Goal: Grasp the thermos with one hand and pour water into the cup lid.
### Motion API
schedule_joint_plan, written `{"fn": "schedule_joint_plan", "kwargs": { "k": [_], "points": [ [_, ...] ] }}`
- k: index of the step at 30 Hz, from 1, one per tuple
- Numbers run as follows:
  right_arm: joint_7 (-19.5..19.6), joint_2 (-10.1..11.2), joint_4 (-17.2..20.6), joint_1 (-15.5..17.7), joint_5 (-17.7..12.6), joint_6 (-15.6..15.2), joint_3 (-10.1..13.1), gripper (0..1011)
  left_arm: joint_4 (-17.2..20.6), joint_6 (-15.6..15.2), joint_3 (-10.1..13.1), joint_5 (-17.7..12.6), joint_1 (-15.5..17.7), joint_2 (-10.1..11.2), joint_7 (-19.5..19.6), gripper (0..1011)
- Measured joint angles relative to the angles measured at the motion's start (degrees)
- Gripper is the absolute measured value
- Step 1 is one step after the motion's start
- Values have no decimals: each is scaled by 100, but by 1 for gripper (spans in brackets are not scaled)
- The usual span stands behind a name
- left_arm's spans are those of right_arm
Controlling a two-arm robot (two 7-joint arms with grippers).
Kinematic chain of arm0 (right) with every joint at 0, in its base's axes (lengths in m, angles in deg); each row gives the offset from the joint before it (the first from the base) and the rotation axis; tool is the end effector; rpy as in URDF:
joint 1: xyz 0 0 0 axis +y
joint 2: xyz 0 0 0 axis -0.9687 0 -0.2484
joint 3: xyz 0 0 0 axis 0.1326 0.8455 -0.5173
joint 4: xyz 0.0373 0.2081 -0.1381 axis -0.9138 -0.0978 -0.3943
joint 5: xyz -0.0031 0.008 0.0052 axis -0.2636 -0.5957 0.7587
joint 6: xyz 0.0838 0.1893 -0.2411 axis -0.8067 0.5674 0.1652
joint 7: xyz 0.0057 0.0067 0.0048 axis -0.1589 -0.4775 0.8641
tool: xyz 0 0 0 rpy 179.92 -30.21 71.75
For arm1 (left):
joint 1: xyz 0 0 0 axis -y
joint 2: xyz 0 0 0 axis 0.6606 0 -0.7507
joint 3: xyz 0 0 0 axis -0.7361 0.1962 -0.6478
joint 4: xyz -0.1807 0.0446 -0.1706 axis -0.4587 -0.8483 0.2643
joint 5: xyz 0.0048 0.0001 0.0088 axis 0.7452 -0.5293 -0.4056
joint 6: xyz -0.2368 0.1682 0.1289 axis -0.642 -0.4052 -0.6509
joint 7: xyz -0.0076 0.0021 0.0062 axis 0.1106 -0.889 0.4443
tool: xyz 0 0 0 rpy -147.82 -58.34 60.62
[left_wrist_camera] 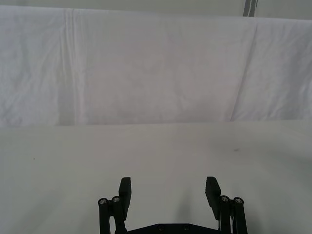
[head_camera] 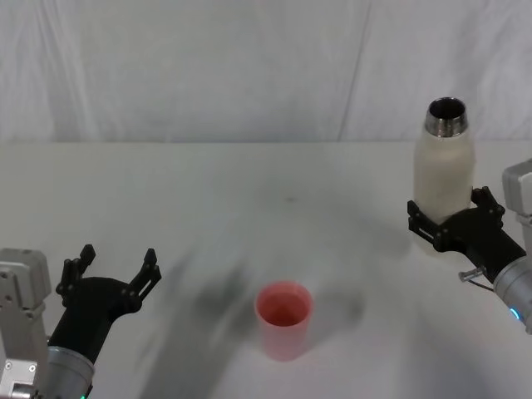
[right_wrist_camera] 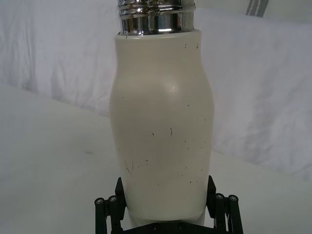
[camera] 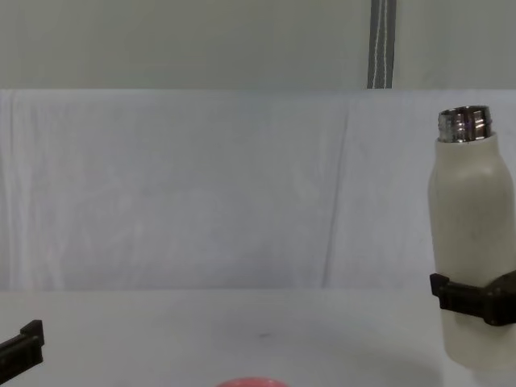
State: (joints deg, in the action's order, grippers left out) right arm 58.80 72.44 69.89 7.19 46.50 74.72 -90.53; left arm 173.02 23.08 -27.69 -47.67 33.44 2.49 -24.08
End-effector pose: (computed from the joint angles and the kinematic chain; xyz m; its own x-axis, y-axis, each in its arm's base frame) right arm 0.3620 -0.0020 -0.2204 0.3716 -0.9108 0.1798 0.9269 0.3749 -0.0167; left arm 0.2716 0.0276 -0.2500 0.1245 0.9917 -0.0327 -0.9921 0.1240 -0.0176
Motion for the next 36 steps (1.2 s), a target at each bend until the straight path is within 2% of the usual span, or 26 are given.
{"fn": "schedule_joint_plan", "kwargs": {
  "k": [3,8,19,36],
  "points": [
    [11,42,108,68,96,-12,-15,951,0,0,0,0,0,0,0,1001],
    [101,153,431,265,435,-21,-71,951,0,0,0,0,0,0,0,1001],
    [390,315,968,683,1433,69,-243,951,0,0,0,0,0,0,0,1001],
    [618,426,1311,1111,2646,179,-470,951,0,0,1,0,0,0,0,1001]
  ]
}}
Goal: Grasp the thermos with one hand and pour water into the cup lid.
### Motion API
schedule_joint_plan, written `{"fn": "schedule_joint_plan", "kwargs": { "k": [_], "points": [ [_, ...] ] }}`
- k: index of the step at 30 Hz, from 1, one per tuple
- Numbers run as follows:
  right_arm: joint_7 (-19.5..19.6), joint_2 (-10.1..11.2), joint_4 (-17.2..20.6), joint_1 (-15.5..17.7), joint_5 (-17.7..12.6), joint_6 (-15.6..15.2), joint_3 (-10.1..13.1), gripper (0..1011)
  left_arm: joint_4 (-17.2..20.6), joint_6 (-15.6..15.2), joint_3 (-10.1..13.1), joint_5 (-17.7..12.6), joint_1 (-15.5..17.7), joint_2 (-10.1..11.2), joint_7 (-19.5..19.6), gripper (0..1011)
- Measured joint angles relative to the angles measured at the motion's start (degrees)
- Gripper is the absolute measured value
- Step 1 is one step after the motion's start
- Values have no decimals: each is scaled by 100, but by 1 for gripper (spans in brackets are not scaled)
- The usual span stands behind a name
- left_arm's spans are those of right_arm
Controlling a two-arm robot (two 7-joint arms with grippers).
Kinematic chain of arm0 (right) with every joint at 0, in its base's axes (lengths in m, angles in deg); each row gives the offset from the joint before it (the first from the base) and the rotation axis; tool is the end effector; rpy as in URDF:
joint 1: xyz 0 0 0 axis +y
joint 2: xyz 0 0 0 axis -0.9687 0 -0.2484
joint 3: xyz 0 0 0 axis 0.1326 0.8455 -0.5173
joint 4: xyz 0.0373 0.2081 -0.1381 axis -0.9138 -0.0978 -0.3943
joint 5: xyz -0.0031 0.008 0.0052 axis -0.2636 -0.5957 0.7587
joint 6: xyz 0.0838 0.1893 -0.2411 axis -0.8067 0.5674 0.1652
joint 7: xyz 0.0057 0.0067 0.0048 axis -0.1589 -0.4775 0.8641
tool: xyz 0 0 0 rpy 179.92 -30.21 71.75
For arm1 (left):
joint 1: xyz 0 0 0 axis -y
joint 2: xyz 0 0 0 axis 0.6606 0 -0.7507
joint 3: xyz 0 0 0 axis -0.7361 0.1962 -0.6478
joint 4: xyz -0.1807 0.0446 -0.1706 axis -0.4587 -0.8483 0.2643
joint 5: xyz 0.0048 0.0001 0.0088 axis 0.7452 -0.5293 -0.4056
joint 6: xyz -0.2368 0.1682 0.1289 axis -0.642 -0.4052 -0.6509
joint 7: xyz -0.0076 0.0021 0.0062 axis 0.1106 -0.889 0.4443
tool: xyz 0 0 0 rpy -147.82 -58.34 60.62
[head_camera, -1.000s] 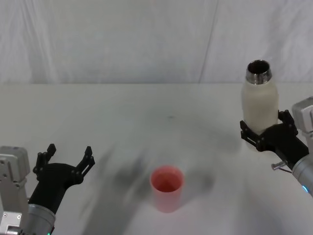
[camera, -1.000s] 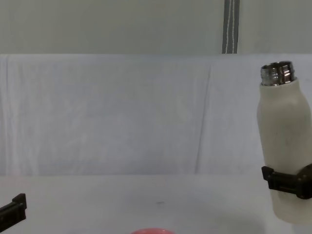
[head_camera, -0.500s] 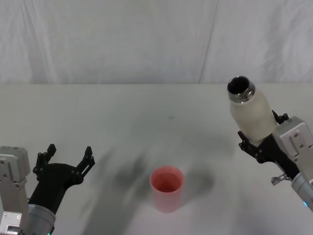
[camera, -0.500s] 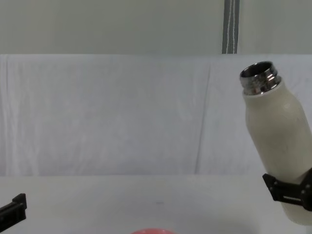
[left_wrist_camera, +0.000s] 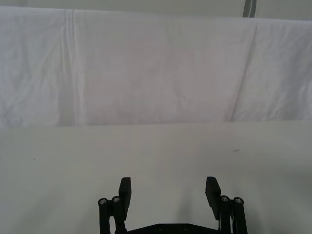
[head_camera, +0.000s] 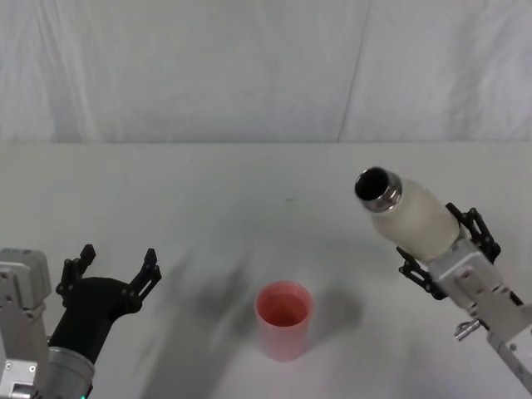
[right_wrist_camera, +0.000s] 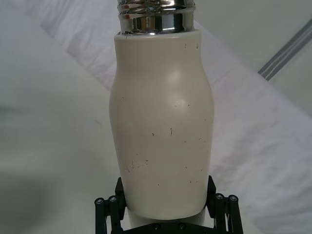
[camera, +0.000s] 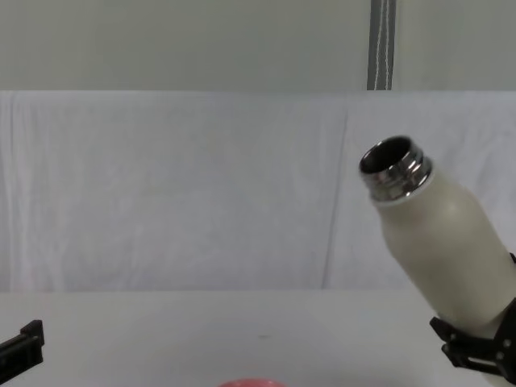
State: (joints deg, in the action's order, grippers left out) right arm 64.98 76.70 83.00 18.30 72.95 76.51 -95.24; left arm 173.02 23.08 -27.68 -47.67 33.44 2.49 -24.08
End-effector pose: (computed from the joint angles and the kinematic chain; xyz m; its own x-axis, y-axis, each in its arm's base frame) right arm 0.3032 0.0260 -0.2216 0.3047 -0.7253 0.6173 0.9255 0.3786 -0.0119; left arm 0.2716 0.0276 -0.2500 0.1247 0.9917 -0.0328 -0.9921 0.1241 -0.0176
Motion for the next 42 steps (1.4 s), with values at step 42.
{"fn": "schedule_joint_plan", "kwargs": {
  "k": [42],
  "points": [
    [739,120,-402,-111,2497,162,-556,951,0,0,0,0,0,0,0,1001]
  ]
}}
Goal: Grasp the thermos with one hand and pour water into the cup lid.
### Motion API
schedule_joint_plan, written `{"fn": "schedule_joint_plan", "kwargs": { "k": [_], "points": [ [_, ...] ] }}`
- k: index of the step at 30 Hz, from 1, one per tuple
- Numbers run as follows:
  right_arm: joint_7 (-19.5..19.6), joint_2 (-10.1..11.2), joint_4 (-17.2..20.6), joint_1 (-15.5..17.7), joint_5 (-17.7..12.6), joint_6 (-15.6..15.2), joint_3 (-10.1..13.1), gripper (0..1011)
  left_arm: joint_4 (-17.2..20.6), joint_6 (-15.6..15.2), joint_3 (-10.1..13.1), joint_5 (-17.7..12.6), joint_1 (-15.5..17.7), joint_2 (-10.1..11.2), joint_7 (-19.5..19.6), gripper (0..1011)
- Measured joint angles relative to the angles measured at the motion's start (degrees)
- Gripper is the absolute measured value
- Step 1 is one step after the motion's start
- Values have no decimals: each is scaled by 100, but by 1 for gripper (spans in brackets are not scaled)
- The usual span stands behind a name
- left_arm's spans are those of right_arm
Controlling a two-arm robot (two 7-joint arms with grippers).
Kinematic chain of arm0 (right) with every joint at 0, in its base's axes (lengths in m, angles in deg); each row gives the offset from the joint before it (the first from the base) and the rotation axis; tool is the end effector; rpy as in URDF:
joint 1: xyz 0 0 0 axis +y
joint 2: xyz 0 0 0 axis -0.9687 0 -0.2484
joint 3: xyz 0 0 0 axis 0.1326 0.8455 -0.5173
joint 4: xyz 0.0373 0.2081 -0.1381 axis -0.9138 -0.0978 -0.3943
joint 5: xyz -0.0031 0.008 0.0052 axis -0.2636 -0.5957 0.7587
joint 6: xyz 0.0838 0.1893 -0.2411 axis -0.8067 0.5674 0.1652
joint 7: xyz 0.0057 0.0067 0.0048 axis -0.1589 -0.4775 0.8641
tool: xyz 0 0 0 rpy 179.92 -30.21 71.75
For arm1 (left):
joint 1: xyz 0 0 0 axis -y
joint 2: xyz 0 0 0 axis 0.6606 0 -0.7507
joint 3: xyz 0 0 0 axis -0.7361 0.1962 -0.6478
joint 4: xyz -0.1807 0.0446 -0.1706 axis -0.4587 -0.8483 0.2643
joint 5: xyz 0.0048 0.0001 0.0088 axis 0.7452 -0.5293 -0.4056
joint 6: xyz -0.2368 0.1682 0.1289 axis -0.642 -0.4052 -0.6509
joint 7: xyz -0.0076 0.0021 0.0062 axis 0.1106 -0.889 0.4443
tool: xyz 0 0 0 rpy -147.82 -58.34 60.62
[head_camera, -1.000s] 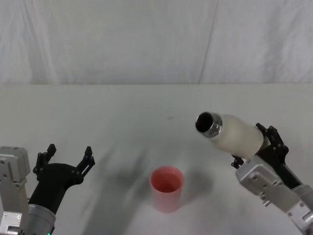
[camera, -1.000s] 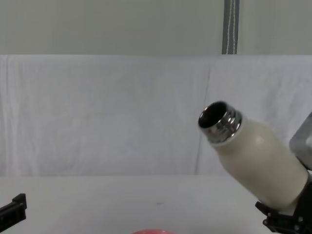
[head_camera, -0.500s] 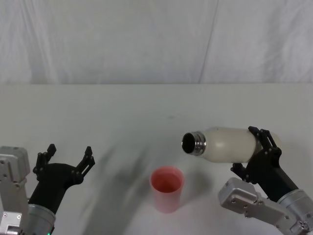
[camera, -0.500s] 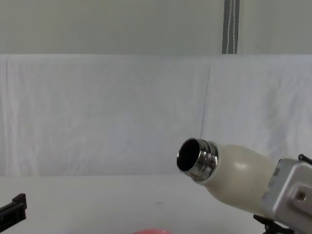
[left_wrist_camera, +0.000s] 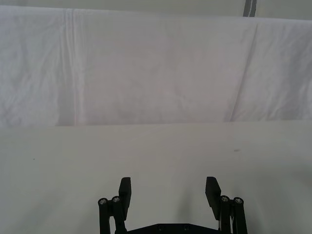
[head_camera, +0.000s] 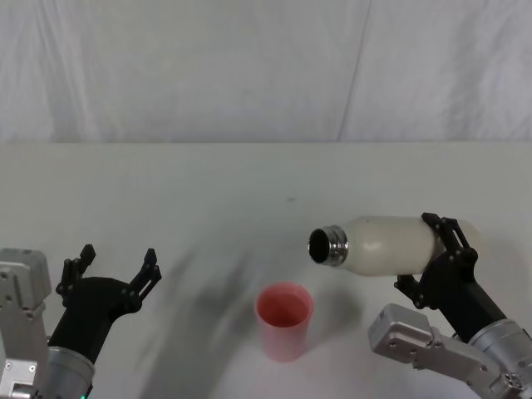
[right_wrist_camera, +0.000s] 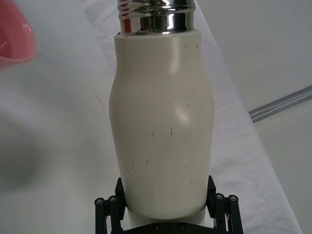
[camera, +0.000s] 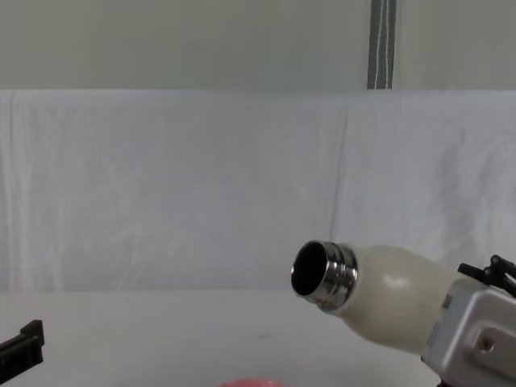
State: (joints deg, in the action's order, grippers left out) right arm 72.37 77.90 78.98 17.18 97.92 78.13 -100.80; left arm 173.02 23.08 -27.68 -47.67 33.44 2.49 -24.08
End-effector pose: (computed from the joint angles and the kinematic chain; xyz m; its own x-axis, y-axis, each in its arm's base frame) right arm 0.2996 0.0440 -0.2477 0.1495 -0.4188 0.8957 0.9279 0.3722 0.0192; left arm 0.2716 0.0276 -0.2500 0.1247 0.9917 -0.0328 -0.9921 0.1241 -0.0176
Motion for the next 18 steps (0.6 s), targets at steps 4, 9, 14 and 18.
{"fn": "schedule_joint_plan", "kwargs": {
  "k": [4,9,14,18],
  "points": [
    [32,0,-61,-36,24,23,-6,951,0,0,0,0,0,0,0,1001],
    [92,14,-152,-103,89,74,-28,951,0,0,0,0,0,0,0,1001],
    [121,46,-227,-184,148,117,-55,951,0,0,0,0,0,0,0,1001],
    [136,78,-287,-260,191,156,-80,951,0,0,0,0,0,0,0,1001]
  ]
}}
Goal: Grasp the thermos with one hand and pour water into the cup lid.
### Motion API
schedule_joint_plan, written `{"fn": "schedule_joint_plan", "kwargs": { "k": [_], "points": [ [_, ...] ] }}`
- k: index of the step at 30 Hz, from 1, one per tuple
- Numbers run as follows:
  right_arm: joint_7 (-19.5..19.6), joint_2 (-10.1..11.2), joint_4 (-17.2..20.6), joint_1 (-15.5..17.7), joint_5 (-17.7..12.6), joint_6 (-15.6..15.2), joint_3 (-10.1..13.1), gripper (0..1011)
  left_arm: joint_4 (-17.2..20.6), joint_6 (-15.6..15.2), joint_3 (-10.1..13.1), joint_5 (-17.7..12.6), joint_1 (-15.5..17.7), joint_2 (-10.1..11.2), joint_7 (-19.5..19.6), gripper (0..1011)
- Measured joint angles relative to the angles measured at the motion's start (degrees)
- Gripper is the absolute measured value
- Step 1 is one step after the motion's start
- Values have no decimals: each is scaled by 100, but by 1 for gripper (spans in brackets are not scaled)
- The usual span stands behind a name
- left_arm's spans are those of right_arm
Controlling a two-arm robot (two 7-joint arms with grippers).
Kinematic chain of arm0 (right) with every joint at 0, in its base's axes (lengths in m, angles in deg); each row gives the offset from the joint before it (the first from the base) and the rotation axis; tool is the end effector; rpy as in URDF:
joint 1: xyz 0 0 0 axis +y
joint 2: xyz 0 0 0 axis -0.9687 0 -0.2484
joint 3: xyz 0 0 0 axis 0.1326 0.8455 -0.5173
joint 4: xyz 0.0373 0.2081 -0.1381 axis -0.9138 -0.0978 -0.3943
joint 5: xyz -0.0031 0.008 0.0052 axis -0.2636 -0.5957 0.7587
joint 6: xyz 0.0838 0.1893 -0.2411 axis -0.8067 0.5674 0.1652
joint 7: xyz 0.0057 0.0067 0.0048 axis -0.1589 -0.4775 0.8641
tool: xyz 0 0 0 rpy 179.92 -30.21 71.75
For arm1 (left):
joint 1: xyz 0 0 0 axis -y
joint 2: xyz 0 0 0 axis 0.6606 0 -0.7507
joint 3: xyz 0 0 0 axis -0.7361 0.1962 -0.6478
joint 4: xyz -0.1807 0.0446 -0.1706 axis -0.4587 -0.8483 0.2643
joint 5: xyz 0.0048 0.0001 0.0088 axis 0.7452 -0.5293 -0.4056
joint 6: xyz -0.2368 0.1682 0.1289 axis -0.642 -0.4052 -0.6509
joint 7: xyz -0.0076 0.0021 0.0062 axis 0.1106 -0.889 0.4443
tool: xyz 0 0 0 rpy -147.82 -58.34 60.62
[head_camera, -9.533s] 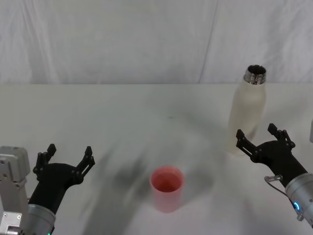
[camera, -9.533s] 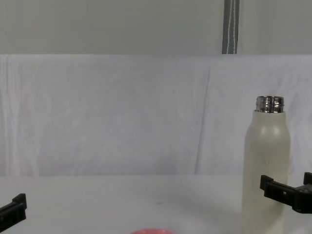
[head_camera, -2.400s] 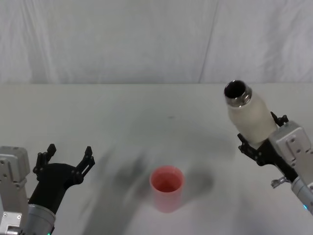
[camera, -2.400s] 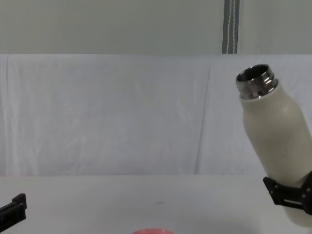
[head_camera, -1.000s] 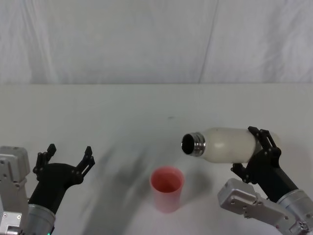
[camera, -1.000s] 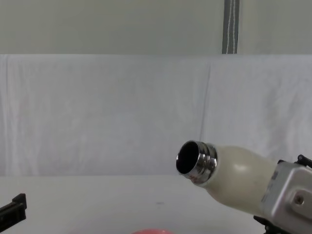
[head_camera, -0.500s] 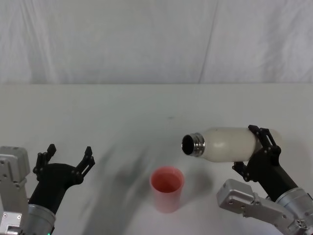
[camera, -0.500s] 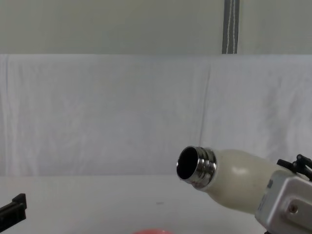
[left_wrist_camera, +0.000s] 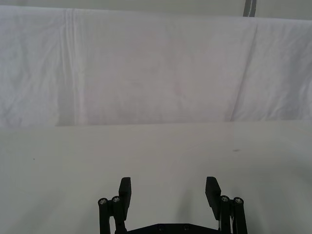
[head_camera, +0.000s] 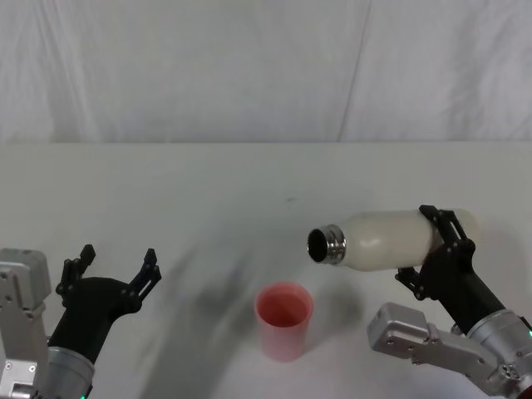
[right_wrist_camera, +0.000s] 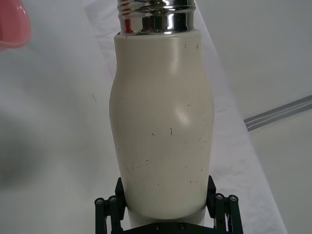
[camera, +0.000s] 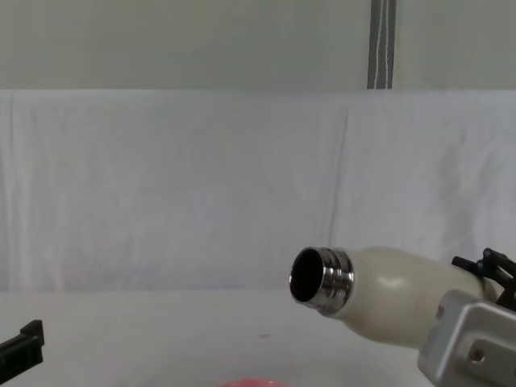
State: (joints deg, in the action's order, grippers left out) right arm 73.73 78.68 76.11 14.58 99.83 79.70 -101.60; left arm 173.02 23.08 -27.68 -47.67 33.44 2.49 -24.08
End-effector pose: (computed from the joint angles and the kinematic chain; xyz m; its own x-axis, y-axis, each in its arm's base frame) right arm 0.3106 0.0400 -0.2514 0.1178 -0.3719 0.9208 0.9219 0.3855 0.0377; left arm 0.2716 0.0276 -0.2500 0.1247 0.9917 -0.0328 -0.9921 0.1241 -0.0176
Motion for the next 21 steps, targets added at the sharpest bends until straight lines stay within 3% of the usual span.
{"fn": "schedule_joint_plan", "kwargs": {
  "k": [21],
  "points": [
    [-3,290,-74,-257,401,-23,-238,951,0,0,0,0,0,0,0,1001]
  ]
}}
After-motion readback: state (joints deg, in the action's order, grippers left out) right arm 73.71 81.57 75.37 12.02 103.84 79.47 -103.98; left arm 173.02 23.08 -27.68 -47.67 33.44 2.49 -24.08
